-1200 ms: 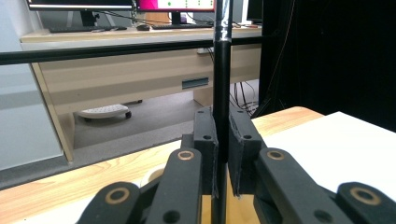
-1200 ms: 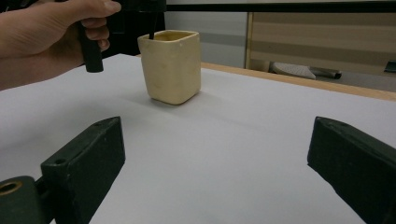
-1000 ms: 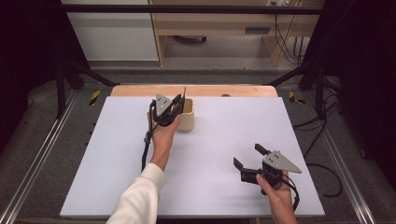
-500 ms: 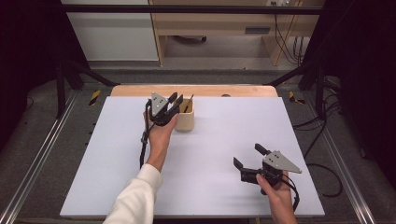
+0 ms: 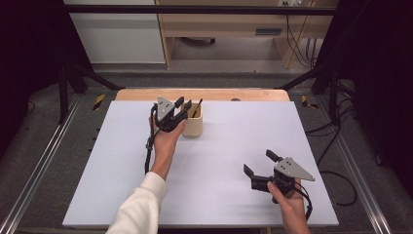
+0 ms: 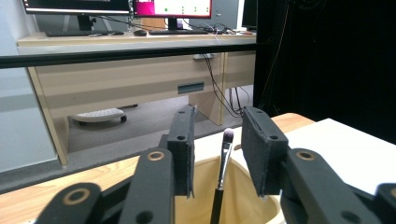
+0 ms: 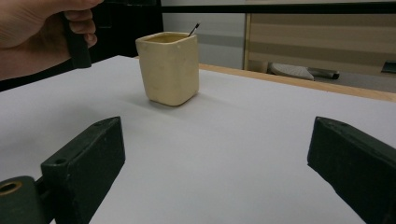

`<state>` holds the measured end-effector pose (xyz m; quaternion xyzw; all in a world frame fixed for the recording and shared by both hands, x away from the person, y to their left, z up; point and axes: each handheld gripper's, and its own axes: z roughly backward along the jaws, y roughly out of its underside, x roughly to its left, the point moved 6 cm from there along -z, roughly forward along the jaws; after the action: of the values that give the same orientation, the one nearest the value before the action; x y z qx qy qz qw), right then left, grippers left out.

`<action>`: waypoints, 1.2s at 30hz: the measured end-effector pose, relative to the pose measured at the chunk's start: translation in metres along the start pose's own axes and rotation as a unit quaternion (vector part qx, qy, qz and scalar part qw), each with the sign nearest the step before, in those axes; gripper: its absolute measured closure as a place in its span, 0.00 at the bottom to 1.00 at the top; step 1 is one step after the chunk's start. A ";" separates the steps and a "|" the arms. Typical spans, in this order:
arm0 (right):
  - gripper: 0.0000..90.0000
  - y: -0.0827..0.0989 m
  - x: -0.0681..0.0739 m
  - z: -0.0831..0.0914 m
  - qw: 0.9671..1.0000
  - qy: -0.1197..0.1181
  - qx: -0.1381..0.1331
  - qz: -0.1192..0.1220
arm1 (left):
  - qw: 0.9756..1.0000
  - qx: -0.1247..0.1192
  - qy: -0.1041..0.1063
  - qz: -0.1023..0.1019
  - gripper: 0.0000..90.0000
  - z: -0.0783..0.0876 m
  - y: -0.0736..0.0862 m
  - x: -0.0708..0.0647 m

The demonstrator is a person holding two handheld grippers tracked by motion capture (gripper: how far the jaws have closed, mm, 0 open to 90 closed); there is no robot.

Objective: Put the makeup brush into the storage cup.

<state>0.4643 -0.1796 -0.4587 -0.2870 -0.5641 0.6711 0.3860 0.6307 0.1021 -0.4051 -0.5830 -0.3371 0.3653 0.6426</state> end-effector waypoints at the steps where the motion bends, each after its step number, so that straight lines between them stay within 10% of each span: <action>1: 0.05 0.000 0.000 0.000 1.000 0.000 0.000 0.000 | 1.000 0.000 0.001 0.000 0.70 0.000 0.000 0.000; 36: 0.05 0.000 0.000 0.001 1.000 0.002 0.001 0.002 | 1.000 0.019 0.006 0.009 0.21 0.010 -0.005 0.003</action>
<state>0.4640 -0.1800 -0.4584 -0.2891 -0.5624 0.6717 0.3860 0.6239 0.1092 -0.3991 -0.5755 -0.3210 0.3742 0.6525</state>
